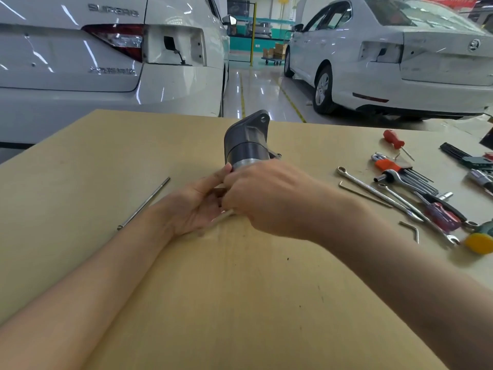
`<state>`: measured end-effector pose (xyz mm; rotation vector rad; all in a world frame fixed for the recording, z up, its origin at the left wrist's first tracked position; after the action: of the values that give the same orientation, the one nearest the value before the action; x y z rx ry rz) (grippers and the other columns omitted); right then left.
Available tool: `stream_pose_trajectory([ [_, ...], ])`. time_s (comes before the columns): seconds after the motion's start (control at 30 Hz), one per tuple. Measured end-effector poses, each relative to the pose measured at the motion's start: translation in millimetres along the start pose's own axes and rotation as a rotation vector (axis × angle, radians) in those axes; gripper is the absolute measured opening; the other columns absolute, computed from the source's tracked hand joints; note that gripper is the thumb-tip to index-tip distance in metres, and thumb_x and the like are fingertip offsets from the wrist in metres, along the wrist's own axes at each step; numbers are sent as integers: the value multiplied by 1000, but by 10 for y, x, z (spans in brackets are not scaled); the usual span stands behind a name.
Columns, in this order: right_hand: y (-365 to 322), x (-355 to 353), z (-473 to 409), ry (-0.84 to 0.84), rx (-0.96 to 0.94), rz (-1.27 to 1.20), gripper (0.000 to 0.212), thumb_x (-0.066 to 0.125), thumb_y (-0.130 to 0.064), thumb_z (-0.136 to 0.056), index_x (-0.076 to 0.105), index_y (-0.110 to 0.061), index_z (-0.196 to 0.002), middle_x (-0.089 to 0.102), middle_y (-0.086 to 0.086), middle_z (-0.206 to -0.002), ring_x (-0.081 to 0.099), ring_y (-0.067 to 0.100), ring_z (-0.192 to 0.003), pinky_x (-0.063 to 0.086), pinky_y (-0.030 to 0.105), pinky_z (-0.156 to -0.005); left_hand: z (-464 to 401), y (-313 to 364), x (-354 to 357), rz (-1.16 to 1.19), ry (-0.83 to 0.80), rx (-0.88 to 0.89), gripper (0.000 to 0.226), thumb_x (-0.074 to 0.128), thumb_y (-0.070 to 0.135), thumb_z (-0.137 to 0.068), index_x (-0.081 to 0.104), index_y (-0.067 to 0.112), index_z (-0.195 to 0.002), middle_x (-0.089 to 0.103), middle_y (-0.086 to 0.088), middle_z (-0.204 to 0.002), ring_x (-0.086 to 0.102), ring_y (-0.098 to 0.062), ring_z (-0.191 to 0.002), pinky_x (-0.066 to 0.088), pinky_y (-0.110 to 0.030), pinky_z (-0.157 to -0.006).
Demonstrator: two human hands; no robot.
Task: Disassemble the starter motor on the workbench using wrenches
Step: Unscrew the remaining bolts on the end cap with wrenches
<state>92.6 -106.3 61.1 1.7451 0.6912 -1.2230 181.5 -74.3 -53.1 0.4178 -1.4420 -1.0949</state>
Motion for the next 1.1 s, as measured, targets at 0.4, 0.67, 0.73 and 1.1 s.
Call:
stream_pose_trajectory([
  [0.4, 589, 351, 928, 790, 555, -1823, 6, 53, -4, -88, 48, -2, -89, 63, 15, -74, 61, 22, -59, 52, 30, -60, 8, 11, 7, -34, 54, 16, 61, 78, 33, -68, 60, -2, -114, 68, -21, -106, 71, -27, -92, 59, -42, -80],
  [0.67, 734, 686, 999, 939, 765, -2214, 6, 49, -4, -89, 53, -2, -84, 68, 16, -74, 71, 25, -72, 56, 28, -63, -27, -4, -4, -11, 13, 6, 104, 99, 32, -34, 57, -3, -123, 65, -24, -117, 67, -32, -103, 56, -46, -88],
  [0.73, 748, 703, 998, 930, 772, -2209, 3, 51, -4, -87, 52, -2, -88, 69, 16, -76, 72, 26, -74, 56, 27, -63, -21, -10, 14, -14, -2, -2, 106, 99, 32, -35, 55, -3, -125, 63, -25, -122, 66, -32, -106, 56, -46, -88],
  [1.1, 774, 585, 1077, 969, 665, -1993, 7, 60, -5, -81, 54, -5, -80, 71, 21, -88, 71, 36, -86, 57, 34, -74, -17, -8, 15, -11, -9, 1, 94, 98, 32, -40, 60, -2, -118, 67, -22, -114, 67, -32, -105, 57, -45, -86],
])
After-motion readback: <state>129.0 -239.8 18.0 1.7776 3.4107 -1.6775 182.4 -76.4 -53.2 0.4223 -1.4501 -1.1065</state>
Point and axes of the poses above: each hand's wrist, its own z-axis away from the middle knuckle, its own x-axis out of the palm, y = z × x, the point moved 10 cm from there along -z, towards the middle knuckle
